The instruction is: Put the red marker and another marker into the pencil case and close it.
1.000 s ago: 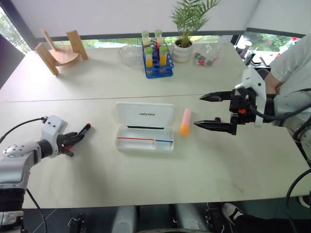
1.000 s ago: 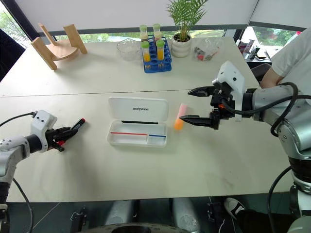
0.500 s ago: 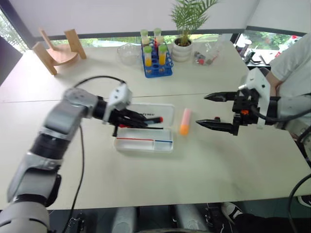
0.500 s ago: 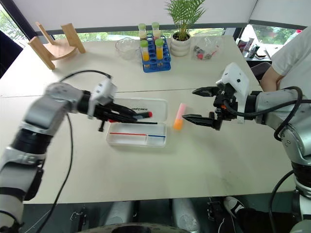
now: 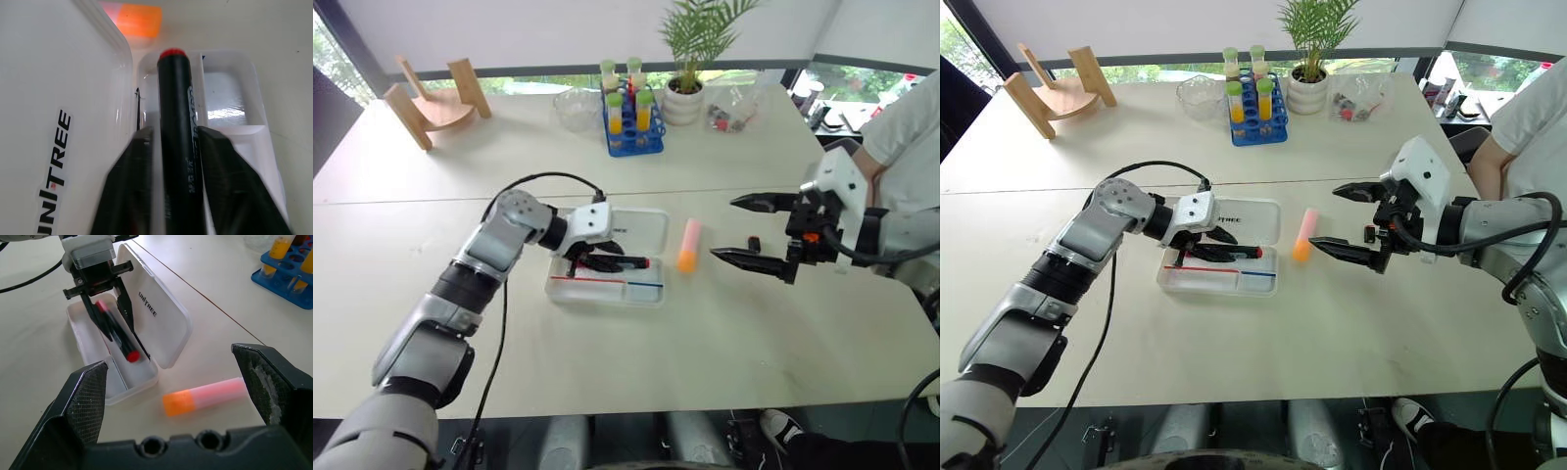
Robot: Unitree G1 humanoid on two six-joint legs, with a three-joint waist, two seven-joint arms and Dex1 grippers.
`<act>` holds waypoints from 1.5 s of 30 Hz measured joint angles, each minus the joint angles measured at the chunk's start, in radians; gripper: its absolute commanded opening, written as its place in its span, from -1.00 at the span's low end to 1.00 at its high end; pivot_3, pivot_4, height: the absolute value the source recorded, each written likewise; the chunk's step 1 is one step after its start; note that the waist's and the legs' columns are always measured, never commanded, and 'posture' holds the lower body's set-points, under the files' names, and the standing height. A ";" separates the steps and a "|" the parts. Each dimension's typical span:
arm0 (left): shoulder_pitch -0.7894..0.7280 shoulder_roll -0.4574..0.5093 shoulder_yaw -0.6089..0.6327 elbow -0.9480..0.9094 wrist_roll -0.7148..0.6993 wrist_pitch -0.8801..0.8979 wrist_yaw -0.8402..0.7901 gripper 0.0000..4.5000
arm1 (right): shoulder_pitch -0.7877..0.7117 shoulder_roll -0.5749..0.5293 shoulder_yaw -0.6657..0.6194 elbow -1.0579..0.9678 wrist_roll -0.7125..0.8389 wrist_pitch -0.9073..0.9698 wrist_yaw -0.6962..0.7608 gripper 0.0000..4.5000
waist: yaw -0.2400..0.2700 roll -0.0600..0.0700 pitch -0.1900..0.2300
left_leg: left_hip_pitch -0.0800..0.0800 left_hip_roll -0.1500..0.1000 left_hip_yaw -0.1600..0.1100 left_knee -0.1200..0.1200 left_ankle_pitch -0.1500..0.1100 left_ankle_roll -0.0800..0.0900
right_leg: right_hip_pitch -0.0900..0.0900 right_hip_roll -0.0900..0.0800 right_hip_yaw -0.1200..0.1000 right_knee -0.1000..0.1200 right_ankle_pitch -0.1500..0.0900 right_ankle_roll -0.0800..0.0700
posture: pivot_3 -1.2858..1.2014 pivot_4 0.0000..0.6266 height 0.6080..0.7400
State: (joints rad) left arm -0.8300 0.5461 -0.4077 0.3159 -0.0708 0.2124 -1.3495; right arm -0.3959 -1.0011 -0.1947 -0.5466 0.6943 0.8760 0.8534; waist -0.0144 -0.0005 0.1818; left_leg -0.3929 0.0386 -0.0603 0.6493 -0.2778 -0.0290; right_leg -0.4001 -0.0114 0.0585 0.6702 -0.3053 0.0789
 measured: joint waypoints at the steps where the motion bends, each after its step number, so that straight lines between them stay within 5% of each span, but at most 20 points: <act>1: 0.000 0.000 0.000 0.000 0.003 0.001 0.001 0.61 | 0.000 0.000 0.000 0.000 0.001 0.000 -0.001 1.00 | 0.000 0.000 0.000 | 0.000 0.000 0.000 0.000 0.000 0.000 | 0.000 0.000 0.000 0.000 0.000 0.000 | 0.03 -0.52 1.00; 3: 0.003 0.002 0.002 -0.009 0.001 0.018 0.001 0.99 | 0.000 0.001 0.003 0.000 0.005 0.000 -0.004 1.00 | 0.000 0.000 0.000 | 0.000 0.000 0.000 0.000 0.000 0.000 | 0.000 0.000 0.000 0.000 0.000 0.000 | 0.03 -0.52 1.00; 9: 0.071 0.070 0.229 -0.269 -0.263 0.320 0.001 0.99 | -0.061 0.094 0.119 0.029 -0.069 0.071 -0.163 1.00 | -0.011 0.000 0.000 | 0.000 0.002 0.000 0.000 0.000 0.000 | -0.001 0.001 0.000 0.002 0.000 0.000 | 0.03 -0.52 1.00; 15: 0.277 0.256 0.552 -0.560 -0.514 0.544 0.060 0.99 | -0.192 0.265 0.243 0.137 -0.132 0.326 -0.380 1.00 | -0.030 0.001 0.000 | 0.001 0.002 0.000 -0.001 0.002 -0.003 | -0.001 0.000 0.000 0.003 0.000 -0.001 | 0.03 -0.52 1.00; 25: 0.465 0.294 0.712 -0.763 -0.643 0.633 0.265 0.99 | -0.352 0.558 0.246 0.396 -0.236 0.573 -0.601 1.00 | -0.024 -0.001 0.001 | 0.000 0.001 0.000 -0.002 0.004 -0.007 | -0.002 -0.001 0.000 0.003 0.000 0.000 | 0.03 -0.52 1.00; 34: 0.519 0.286 0.738 -0.830 -0.680 0.622 0.402 0.99 | -0.365 0.604 0.343 0.472 -0.344 0.542 -0.656 1.00 | -0.030 0.000 0.001 | 0.000 0.001 0.000 -0.003 0.004 -0.007 | -0.004 0.000 0.000 0.004 0.000 -0.001 | 0.03 -0.52 1.00; 37: 0.528 0.288 0.740 -0.830 -0.679 0.606 0.433 1.00 | -0.358 0.587 0.405 0.470 -0.364 0.501 -0.631 0.64 | -0.029 -0.001 0.001 | 0.000 0.001 0.000 -0.003 0.004 -0.007 | -0.004 -0.001 0.000 0.004 0.000 -0.001 | 0.03 -0.52 1.00; 43: 0.542 0.315 0.771 -0.820 -0.663 0.575 0.479 1.00 | -0.322 0.542 0.487 0.430 -0.381 0.428 -0.568 -0.64 | -0.026 -0.002 0.000 | 0.000 0.001 0.000 -0.002 0.004 -0.007 | -0.002 -0.001 0.000 0.004 0.000 0.000 | 0.03 -0.52 1.00; 45: 0.542 0.320 0.778 -0.807 -0.658 0.559 0.486 1.00 | -0.319 0.516 0.491 0.428 -0.384 0.419 -0.548 -0.63 | -0.023 -0.002 0.000 | 0.001 0.000 0.000 -0.002 0.004 -0.007 | -0.002 -0.002 0.000 0.004 0.000 0.000 | 0.03 -0.52 1.00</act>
State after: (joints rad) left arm -0.2883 0.8658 0.3703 -0.4908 -0.7290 0.7709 -0.8639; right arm -0.7144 -0.4855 0.2963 -0.1190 0.3101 1.2954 0.3051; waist -0.0370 -0.0026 0.1815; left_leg -0.3921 0.0381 -0.0607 0.6472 -0.2739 -0.0358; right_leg -0.4018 -0.0134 0.0584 0.6743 -0.3053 0.0784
